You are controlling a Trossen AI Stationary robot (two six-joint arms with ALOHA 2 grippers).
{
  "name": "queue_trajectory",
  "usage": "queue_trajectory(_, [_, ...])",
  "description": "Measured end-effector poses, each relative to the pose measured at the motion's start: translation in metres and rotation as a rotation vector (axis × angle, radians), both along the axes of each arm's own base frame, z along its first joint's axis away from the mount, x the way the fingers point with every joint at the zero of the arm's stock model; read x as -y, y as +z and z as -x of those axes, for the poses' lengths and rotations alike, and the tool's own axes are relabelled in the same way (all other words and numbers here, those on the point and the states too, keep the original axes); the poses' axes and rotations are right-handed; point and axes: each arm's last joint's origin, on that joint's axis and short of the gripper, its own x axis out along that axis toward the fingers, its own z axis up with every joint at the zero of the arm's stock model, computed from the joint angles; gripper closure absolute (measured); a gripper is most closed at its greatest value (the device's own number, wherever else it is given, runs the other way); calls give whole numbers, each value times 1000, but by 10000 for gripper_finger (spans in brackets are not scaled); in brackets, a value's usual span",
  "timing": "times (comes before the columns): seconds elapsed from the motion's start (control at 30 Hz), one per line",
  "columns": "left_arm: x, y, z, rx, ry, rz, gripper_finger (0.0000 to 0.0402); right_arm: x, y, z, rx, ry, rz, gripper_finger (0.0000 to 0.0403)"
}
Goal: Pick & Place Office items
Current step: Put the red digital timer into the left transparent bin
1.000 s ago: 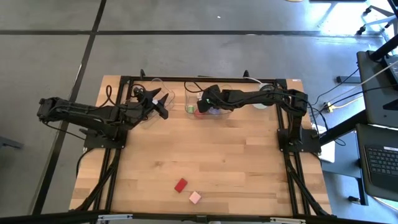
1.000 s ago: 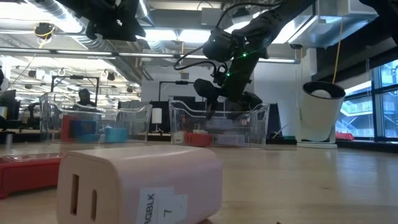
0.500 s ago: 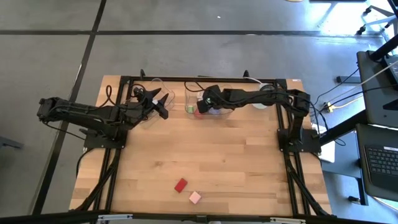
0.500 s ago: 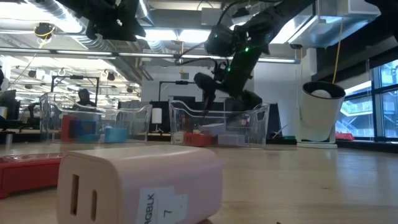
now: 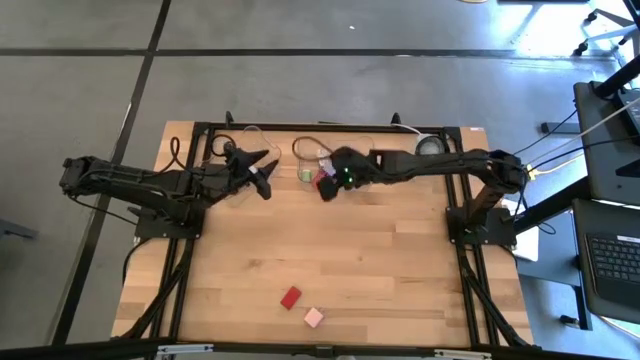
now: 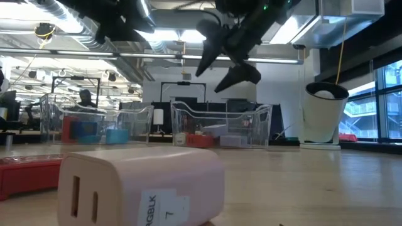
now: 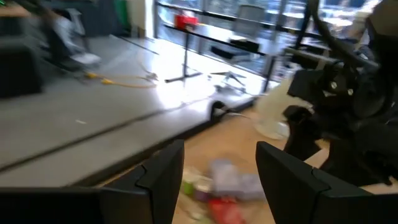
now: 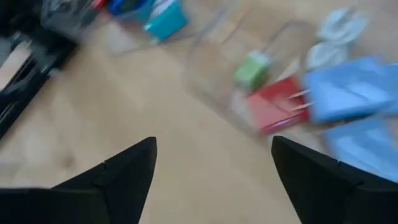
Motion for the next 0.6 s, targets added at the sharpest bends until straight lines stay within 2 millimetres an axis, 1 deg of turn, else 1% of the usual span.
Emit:
queue_trajectory(0.13, [3,-1,-2,33,-105,64,206,-25,0,-3,14,21,-35,90])
queue_trajectory(0.27, [7,-5,-8,36,-227,136,204,-41,1,-4,30,32,-59,94])
queue_trajectory(0.4, [19,-15,-20,5,-340,195,188,-51,8,-1,50,64,-55,99])
queue_trajectory(0.6, [43,-40,-38,-105,-423,219,151,-55,23,7,72,121,-13,105])
